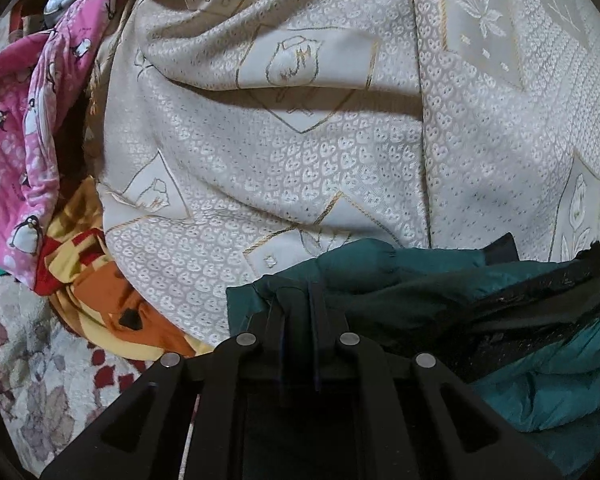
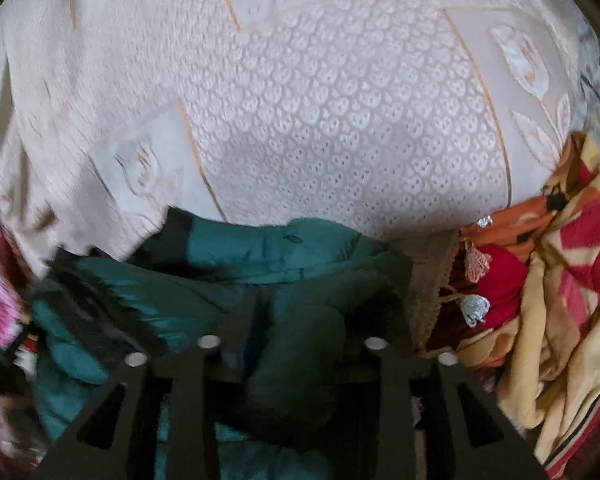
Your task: Fold large clothes
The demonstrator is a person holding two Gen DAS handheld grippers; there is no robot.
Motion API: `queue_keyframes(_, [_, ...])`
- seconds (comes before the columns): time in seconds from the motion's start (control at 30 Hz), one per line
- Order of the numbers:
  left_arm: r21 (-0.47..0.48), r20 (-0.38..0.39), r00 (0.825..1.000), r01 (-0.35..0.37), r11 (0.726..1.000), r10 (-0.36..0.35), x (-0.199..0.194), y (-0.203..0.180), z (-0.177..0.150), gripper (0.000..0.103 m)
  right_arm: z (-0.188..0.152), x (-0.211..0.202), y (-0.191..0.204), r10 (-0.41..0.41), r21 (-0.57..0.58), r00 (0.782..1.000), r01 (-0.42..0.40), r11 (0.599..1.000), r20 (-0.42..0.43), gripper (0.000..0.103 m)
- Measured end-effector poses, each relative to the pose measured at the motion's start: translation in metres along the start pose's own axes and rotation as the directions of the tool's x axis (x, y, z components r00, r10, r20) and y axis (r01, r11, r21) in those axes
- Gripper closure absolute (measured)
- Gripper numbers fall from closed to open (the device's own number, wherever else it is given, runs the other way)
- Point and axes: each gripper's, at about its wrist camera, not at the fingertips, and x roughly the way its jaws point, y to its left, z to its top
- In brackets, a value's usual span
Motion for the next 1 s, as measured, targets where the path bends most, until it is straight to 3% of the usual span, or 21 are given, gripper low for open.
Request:
queue_keyframes(0.13, [0.009, 0.007, 1.000, -0.003, 1.000, 0.003, 0.000, -0.004, -0.002, 0.093, -0.006, -0.037, 0.001, 0.055, -0.015, 0.997, -0.054, 0.998, 0.055, 0.048])
queue_keyframes(0.27, [0.018, 0.018, 1.000, -0.006, 1.000, 0.006, -0.002, -0.006, -0.005, 0.093, -0.018, -0.080, 0.012, 0.050, -0.093, 0.982, -0.034, 0.995, 0.180, 0.032])
queue_keyframes(0.33, [0.009, 0.012, 1.000, 0.004, 1.000, -0.004, -0.002, -0.004, -0.004, 0.092, -0.026, -0.097, 0.023, 0.078, -0.134, 0.968, -0.046, 0.990, 0.240, 0.029])
queue_keyframes(0.4, [-0.004, 0.003, 1.000, 0.022, 1.000, -0.022, -0.004, -0.002, -0.002, 0.090, -0.025, -0.100, 0.038, 0.115, -0.194, 0.966, -0.070, 0.979, 0.232, 0.029])
queue_keyframes(0.53, [-0.040, -0.005, 0.996, 0.088, 0.995, -0.088, -0.016, 0.009, 0.003, 0.080, -0.022, -0.057, 0.080, 0.073, -0.332, 0.992, -0.035, 0.943, 0.101, 0.027])
queue_keyframes(0.63, [-0.080, 0.008, 0.988, 0.151, 0.985, -0.151, -0.032, 0.021, 0.007, 0.062, -0.020, -0.018, 0.102, 0.030, -0.386, 0.998, -0.005, 0.923, 0.058, 0.027])
queue_keyframes(0.7, [-0.098, 0.032, 0.984, 0.179, 0.979, -0.177, -0.044, 0.029, 0.010, 0.057, -0.014, 0.015, 0.111, -0.010, -0.389, 1.000, 0.015, 0.921, 0.016, 0.027])
queue_keyframes(0.83, [-0.084, 0.061, 0.975, 0.219, 0.972, -0.215, -0.068, 0.039, 0.012, 0.056, -0.009, 0.061, 0.112, -0.100, -0.351, 0.995, 0.087, 0.932, -0.019, 0.027])
queue_keyframes(1.0, [-0.033, 0.000, 0.979, 0.204, 0.978, -0.204, -0.061, 0.029, 0.002, 0.056, -0.009, 0.072, 0.115, -0.154, -0.362, 0.988, 0.132, 0.923, -0.031, 0.025])
